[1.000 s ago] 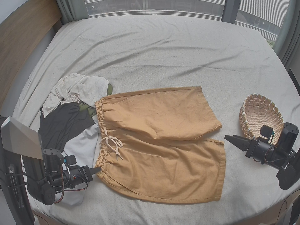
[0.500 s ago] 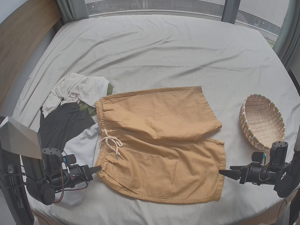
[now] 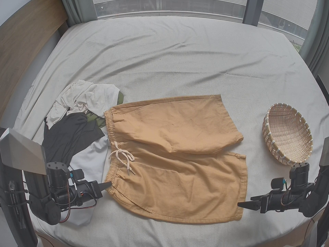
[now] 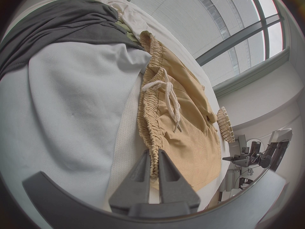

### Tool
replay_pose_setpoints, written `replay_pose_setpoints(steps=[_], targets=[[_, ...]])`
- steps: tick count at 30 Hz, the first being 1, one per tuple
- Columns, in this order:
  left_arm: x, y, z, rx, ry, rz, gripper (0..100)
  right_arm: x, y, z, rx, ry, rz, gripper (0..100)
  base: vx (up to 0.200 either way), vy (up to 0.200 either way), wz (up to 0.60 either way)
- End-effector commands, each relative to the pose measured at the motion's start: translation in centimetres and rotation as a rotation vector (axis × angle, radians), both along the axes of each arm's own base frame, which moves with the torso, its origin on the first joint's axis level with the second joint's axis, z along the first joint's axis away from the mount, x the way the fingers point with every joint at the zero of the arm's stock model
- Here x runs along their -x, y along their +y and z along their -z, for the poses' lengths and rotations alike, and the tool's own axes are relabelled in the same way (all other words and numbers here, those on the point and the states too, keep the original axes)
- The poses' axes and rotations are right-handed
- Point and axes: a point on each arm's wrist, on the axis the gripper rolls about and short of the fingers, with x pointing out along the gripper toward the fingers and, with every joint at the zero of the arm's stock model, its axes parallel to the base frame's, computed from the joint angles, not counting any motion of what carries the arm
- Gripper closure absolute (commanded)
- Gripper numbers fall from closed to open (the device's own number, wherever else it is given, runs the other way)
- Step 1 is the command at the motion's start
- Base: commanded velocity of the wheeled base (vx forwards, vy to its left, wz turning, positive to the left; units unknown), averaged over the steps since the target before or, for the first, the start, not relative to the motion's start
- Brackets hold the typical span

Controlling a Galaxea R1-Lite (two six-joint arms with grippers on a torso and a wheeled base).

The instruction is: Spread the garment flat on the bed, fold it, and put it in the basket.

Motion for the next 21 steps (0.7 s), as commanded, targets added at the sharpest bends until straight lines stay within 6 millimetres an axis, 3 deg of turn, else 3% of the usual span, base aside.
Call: replay_pose_setpoints(steps=[1,21], targets=[[0.0,0.0,0.0,0.000,0.001,0.001,100,0.5,0.1,1.2,0.007,0.076,-0.007,0,0.000,0.000,0.00],[0.0,-0.1,0.1,0.000,0.002,0.003,100,0.2,1.3,4.5,0.021,0.162,-0.076,0,0.000,0.000,0.00]])
